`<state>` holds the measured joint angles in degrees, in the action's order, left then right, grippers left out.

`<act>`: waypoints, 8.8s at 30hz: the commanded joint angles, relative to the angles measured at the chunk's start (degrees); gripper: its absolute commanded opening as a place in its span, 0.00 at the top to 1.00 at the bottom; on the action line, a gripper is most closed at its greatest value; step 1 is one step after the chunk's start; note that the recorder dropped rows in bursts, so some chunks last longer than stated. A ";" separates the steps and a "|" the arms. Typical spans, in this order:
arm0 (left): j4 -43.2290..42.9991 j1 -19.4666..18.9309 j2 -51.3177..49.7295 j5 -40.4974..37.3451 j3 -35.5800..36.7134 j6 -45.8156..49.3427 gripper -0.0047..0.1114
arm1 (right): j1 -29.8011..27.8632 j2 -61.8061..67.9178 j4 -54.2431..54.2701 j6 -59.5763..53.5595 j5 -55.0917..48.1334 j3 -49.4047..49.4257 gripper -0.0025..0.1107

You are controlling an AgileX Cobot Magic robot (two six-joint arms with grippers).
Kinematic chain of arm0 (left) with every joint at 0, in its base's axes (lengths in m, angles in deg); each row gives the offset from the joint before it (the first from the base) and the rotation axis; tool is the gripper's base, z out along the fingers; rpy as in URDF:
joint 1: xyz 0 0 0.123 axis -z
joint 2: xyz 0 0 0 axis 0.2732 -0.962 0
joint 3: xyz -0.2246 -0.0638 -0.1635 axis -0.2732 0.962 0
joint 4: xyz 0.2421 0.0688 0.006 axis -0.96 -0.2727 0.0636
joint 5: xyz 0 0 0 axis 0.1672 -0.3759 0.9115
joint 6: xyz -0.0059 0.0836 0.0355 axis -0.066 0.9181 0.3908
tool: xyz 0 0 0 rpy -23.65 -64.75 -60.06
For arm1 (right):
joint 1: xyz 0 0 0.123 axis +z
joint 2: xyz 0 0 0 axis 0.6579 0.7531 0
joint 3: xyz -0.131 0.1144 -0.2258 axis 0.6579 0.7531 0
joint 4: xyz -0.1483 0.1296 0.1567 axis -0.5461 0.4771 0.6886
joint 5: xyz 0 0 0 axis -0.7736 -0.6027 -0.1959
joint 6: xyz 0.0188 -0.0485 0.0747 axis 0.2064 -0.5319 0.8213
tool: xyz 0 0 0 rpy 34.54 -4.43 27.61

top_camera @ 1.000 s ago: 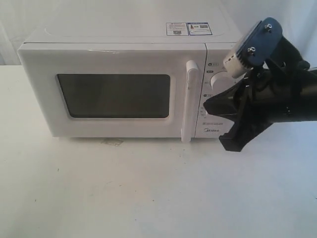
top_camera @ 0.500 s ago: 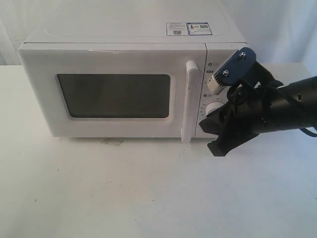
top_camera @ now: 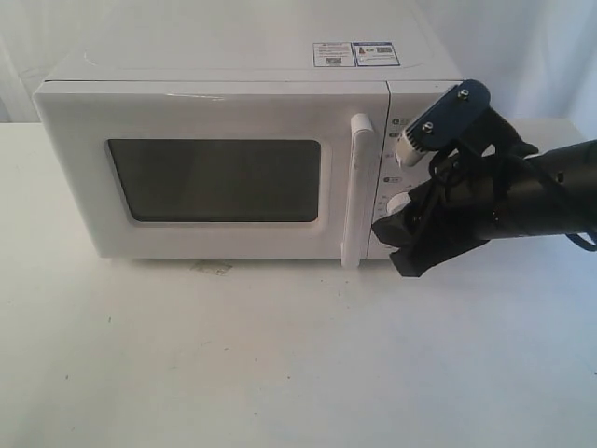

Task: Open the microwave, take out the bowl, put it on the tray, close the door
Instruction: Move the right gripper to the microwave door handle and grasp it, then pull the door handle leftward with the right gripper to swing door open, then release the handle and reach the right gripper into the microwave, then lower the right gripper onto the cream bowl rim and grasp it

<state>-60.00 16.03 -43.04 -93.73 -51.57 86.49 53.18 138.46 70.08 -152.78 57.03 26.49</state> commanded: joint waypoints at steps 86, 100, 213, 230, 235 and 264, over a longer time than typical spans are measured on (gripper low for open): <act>0.22 0.34 0.26 -0.26 0.15 -0.14 0.96 | -0.03 12.47 -1.88 -1.65 -40.94 -12.72 0.56; 0.22 0.34 0.26 -0.26 0.15 -0.14 0.96 | -0.03 12.47 -9.43 16.39 -38.81 -12.72 0.61; -0.06 0.34 0.26 -0.26 0.15 -0.14 0.96 | 34.12 17.19 -24.70 -10.46 16.77 -19.79 0.98; -0.06 0.34 0.26 -0.26 0.15 -0.14 0.96 | 34.00 25.27 -27.09 17.22 7.78 -28.53 0.98; -0.06 0.34 0.26 -0.26 0.15 -0.14 0.96 | 34.81 25.27 -41.64 29.25 -19.30 -35.45 0.98; -0.06 0.34 0.26 -0.26 0.15 -0.14 0.96 | 36.55 29.22 -94.64 54.36 -0.21 -37.09 0.98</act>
<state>-60.37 16.03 -43.04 -93.81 -51.57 86.49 89.98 166.83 -25.08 -98.22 57.00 -10.90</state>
